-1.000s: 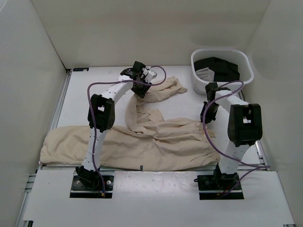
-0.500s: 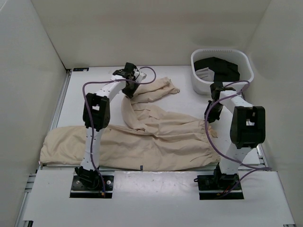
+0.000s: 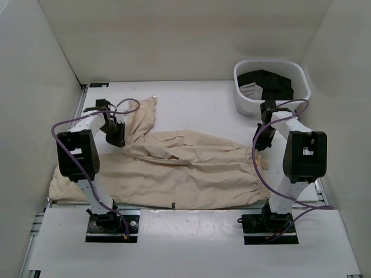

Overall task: Fold and stack the trousers
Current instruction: Flatten the trousers out

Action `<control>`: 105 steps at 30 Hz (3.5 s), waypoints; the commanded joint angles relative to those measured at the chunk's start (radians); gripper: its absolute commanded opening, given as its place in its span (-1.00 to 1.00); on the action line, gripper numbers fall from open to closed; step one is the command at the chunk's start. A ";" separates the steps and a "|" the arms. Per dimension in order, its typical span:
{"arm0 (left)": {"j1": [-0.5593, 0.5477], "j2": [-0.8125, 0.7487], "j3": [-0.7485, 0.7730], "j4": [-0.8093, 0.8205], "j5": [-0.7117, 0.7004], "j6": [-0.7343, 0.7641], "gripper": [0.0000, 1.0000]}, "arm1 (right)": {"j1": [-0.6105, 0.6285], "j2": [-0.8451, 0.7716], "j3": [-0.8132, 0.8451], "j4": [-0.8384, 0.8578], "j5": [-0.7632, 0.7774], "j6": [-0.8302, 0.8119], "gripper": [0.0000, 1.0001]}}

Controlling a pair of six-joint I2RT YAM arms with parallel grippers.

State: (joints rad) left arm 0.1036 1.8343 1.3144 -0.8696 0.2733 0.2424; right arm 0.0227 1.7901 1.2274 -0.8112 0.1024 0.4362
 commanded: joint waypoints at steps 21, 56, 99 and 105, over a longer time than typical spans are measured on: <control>-0.012 0.360 0.875 -0.114 -0.034 -0.032 0.21 | 0.000 -0.005 0.050 -0.017 0.002 -0.083 -0.99; 0.162 0.209 0.822 0.083 -0.332 0.061 -0.72 | -0.148 -0.126 0.130 0.061 0.097 0.010 -0.99; 0.142 0.772 0.968 0.073 -0.095 -0.087 -0.71 | -0.181 0.169 0.210 -0.235 -0.038 -0.013 0.88; 0.142 0.683 0.968 0.073 -0.118 -0.054 -0.71 | -0.181 0.169 0.194 -0.198 -0.088 -0.002 -0.76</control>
State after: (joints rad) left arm 0.2466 2.5645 2.2967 -0.7551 0.1650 0.1616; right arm -0.1555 1.9781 1.4071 -0.9985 0.0410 0.4294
